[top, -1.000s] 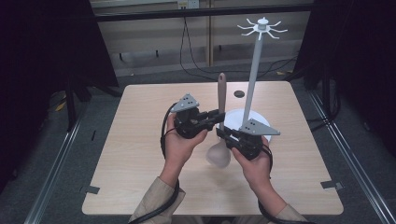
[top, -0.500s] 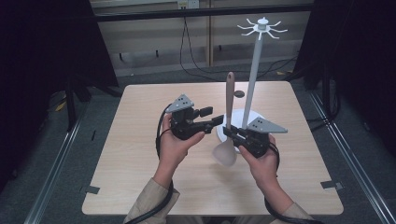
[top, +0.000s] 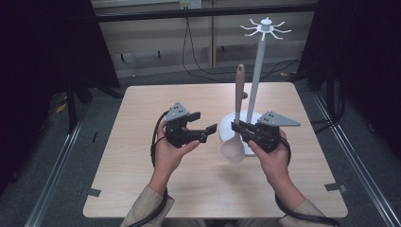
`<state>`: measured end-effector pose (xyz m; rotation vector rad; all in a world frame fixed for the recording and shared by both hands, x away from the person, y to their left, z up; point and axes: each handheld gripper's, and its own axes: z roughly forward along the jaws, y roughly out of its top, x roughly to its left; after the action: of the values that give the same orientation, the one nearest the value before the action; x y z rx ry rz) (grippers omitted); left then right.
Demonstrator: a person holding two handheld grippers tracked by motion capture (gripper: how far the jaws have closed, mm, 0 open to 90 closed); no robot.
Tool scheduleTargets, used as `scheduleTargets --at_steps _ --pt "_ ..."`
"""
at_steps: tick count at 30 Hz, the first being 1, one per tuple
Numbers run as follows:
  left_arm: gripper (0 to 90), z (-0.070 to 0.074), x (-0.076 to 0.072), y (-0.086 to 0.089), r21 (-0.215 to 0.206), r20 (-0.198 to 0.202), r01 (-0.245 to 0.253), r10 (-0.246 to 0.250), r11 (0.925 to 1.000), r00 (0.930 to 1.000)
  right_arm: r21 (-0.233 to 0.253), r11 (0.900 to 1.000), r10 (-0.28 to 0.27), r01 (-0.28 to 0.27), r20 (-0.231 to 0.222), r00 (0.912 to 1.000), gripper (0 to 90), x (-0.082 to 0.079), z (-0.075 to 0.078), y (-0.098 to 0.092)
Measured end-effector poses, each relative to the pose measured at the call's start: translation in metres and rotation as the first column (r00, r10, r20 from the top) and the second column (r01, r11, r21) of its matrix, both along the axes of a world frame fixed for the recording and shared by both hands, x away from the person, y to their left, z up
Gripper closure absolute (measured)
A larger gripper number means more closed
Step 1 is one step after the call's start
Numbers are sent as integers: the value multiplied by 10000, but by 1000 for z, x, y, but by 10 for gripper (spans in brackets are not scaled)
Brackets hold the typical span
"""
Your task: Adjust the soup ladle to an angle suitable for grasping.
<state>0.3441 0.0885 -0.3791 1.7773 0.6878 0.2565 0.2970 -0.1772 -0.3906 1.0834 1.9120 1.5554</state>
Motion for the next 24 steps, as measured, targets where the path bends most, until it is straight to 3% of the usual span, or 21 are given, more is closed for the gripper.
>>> scheduleTargets --at_steps 6,20,24 --pt "174 -14 -3 5 585 165 -109 100 9982 9998 -56 10000 -59 60 199 9998 803 4 14 -2" --pt "140 -34 -6 13 1054 18 -248 248 9941 9997 142 9999 -42 33 644 9979 803 6 35 -8" --pt "133 -38 -6 13 1281 29 -358 357 9911 9994 -28 10000 -69 72 783 9969 803 4 40 -10"
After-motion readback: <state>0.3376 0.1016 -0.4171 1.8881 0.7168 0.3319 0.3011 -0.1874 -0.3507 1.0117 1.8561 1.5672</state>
